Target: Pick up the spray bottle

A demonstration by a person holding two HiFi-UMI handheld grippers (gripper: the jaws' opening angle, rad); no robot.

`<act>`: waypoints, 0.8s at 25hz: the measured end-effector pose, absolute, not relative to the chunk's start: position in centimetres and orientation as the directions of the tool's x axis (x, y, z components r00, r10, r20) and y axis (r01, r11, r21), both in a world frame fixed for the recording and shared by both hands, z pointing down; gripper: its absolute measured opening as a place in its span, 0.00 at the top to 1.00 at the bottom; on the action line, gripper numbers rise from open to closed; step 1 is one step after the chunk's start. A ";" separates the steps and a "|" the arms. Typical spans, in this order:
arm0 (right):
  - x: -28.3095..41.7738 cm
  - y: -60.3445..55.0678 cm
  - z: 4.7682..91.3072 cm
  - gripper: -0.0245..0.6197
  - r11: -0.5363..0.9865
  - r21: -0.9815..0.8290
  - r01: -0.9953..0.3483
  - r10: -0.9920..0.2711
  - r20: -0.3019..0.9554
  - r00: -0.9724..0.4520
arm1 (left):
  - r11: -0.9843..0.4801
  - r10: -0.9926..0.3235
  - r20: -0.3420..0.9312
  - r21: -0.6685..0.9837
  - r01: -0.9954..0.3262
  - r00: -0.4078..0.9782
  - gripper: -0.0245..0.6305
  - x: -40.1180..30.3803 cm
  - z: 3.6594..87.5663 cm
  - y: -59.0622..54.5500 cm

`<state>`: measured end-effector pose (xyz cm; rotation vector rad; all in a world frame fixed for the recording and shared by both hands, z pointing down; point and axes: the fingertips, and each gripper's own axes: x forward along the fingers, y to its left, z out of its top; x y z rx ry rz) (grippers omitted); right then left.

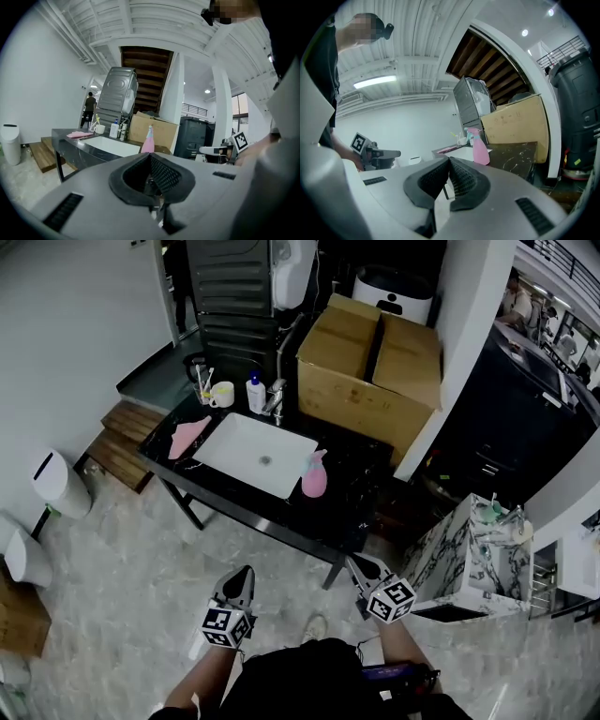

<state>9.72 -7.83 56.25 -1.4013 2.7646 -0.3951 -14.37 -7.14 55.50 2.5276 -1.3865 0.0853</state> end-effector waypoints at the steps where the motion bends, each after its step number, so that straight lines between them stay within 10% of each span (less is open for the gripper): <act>1: 10.1 -8.5 56.3 0.92 0.567 -0.234 -0.790 -0.795 0.097 -0.599 | -0.513 -0.820 0.178 0.193 -0.836 0.544 0.95 -13.9 55.5 -7.7; 20: 15.9 -15.4 57.4 0.92 0.599 -0.308 -0.739 -0.761 0.067 -0.645 | -0.506 -0.813 0.239 0.163 -0.847 0.532 0.95 -6.1 54.9 -13.6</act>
